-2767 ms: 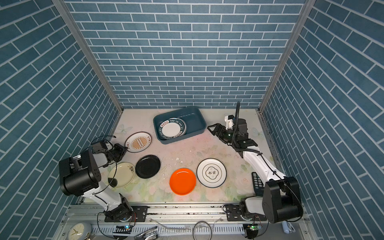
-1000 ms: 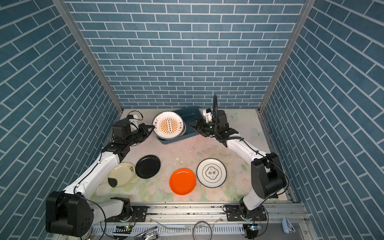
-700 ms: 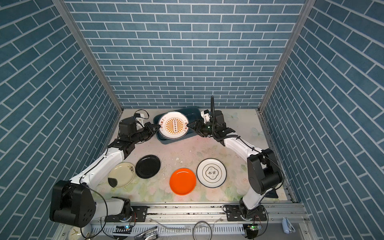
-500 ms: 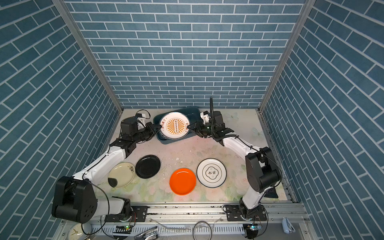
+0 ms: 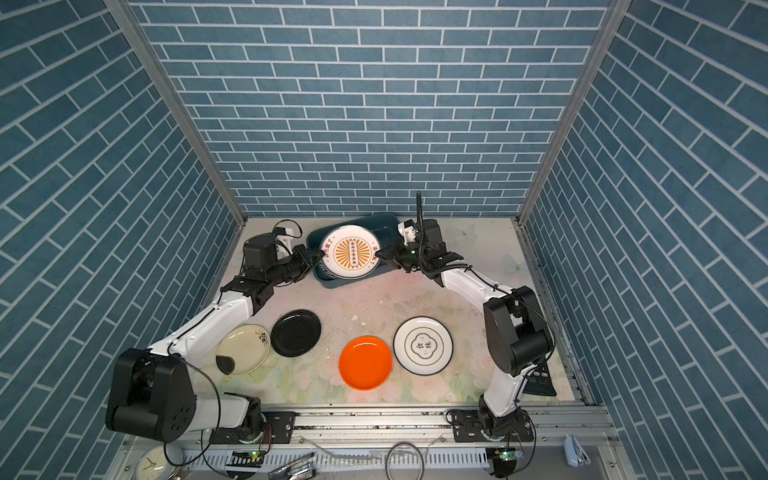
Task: Place the plates into the plastic bin on the countertop
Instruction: 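Grip the plate with the right gripper and lower it into the teal bin, then open the right gripper to release the orange-sunburst plate and withdraw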
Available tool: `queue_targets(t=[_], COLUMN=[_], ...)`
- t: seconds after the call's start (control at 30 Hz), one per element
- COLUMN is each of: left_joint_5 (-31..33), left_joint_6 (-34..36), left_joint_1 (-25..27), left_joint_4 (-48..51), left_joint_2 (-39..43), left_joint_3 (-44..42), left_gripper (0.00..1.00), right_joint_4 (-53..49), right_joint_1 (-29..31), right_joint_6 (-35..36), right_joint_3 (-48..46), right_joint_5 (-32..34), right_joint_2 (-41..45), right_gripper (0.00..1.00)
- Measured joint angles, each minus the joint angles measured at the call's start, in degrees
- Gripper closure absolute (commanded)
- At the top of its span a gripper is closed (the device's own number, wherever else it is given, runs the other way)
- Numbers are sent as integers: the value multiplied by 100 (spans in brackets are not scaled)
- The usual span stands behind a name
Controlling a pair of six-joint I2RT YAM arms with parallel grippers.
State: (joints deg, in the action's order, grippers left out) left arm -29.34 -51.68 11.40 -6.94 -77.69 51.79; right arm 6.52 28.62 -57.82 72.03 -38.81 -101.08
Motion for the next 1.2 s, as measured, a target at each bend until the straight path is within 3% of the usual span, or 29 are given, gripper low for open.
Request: queue_targets(t=[0.07, 0.2, 0.47, 0.67, 1.2], left_joint_5=[17, 275, 1110, 1534, 1803], left_joint_6=[52, 210, 752, 942, 1001], left_joint_1=[13, 15, 15, 15, 15], left_joint_4=[98, 509, 1480, 1816, 2090], left_joint_2=[46, 258, 1097, 1602, 1781], left_joint_3=[0, 0, 275, 275, 76], left_gripper=[26, 1, 0, 0, 1], right_joint_4=[-133, -667, -1958, -2730, -4009], right_joint_1=[2, 28, 68, 170, 393], right_joint_6=[17, 205, 898, 1338, 1786], right_joint_3=[85, 503, 2098, 3268, 5412], right_joint_5=[109, 446, 1128, 1276, 1311], right_joint_2=[-79, -326, -1095, -1930, -3547], right_gripper=[100, 100, 100, 100, 100])
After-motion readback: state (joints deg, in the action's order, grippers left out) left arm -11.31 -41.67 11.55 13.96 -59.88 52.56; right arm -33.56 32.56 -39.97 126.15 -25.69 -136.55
